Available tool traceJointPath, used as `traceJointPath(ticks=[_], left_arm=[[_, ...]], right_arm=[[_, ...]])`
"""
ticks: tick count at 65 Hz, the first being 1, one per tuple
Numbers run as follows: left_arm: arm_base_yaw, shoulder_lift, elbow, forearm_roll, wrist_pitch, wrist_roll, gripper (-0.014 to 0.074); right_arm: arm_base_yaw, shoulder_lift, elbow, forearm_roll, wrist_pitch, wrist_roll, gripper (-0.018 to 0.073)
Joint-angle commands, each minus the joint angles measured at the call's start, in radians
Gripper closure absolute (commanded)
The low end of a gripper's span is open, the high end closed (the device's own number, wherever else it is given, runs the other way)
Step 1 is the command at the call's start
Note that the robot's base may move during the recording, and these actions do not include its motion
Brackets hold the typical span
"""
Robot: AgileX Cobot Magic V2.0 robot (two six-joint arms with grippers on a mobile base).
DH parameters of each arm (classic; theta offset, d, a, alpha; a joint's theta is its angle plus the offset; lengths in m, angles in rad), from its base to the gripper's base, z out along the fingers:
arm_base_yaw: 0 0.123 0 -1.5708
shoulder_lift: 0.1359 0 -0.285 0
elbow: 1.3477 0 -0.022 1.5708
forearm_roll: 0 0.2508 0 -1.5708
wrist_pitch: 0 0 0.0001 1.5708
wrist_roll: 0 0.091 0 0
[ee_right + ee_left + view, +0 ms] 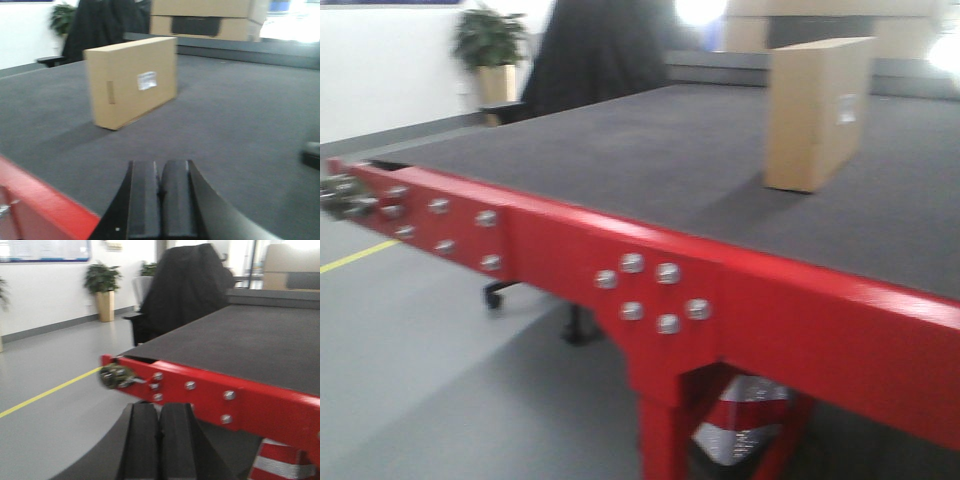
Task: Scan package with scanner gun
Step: 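Pull up to the table edge facing the box and scanner gun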
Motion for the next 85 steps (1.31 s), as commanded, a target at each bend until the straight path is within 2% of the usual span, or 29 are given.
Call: traceJointPath(ticks=[1,85], left_arm=[[-0.008,-0.005,-0.004,-0.007,-0.016,-0.003,0.0707],[-0.027,-0.005,-0.004,-0.007,-0.016,-0.003,0.0707]], right_arm=[[-0.003,-0.003,0.000,-0.007,-0.023,0.000,0.0712],[-0.001,-0.003,0.000,-0.007,-0.023,0.000,0.0712]])
